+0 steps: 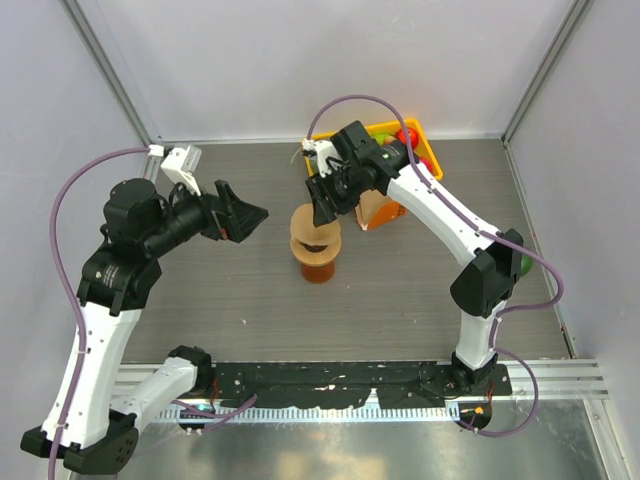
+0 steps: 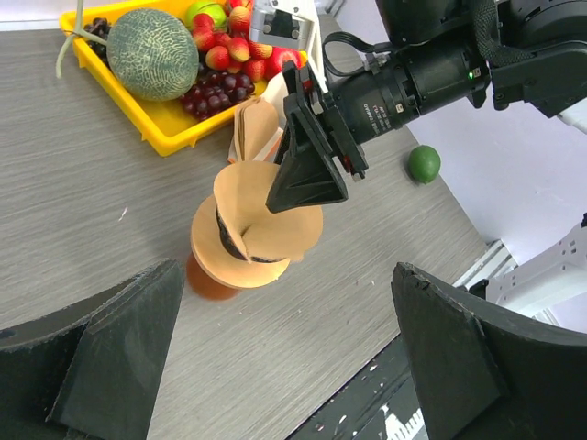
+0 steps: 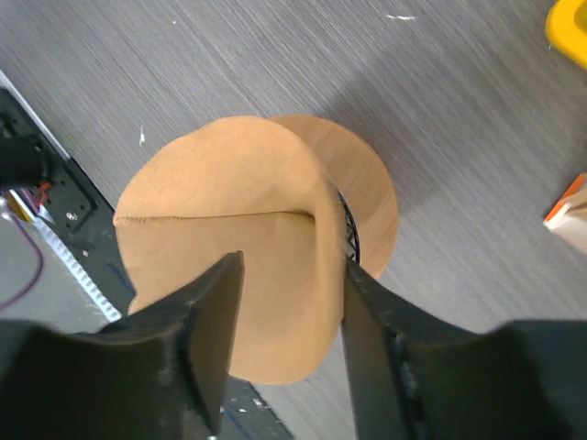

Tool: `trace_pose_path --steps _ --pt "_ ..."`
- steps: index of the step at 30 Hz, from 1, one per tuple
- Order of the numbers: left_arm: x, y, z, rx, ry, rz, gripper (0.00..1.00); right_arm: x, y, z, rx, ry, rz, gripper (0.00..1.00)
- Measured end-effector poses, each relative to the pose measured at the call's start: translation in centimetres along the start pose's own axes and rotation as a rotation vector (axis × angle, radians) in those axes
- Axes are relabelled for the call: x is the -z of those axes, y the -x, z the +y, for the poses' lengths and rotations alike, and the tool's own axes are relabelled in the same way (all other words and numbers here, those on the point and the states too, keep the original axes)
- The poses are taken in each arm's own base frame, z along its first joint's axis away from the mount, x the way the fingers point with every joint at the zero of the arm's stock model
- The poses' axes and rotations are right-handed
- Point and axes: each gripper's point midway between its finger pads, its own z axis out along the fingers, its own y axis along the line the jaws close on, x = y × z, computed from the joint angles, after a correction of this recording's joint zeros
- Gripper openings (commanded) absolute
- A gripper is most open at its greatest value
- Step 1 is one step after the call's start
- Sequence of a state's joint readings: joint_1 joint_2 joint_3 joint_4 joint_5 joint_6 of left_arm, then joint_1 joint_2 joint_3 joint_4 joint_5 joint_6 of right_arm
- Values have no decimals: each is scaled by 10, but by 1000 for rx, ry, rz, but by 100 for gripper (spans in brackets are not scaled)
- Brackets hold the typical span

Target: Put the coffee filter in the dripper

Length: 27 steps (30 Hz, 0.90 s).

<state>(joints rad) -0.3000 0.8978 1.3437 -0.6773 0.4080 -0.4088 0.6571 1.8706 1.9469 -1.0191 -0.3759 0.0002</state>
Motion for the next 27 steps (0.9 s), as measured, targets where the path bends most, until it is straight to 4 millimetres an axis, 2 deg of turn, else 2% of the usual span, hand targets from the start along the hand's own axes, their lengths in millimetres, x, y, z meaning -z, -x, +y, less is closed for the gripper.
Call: trace_pose_path --steps 6,11,15,18,23,27 --pt "6 -1 1 -9 11 -4 100 5 5 -6 7 -30 -11 76" --pt "7 -2 9 -14 41 -7 99 26 22 -6 93 -51 -74 76" --pt "8 -1 18 -5 73 -13 99 49 30 2 207 -54 -125 67" --pt "9 1 23 -1 93 -21 100 56 31 15 299 -42 -136 62" --pt "10 2 35 18 131 -19 98 40 22 42 463 -17 -99 31" --pt "11 1 42 33 157 -15 97 28 12 46 518 -18 -66 16"
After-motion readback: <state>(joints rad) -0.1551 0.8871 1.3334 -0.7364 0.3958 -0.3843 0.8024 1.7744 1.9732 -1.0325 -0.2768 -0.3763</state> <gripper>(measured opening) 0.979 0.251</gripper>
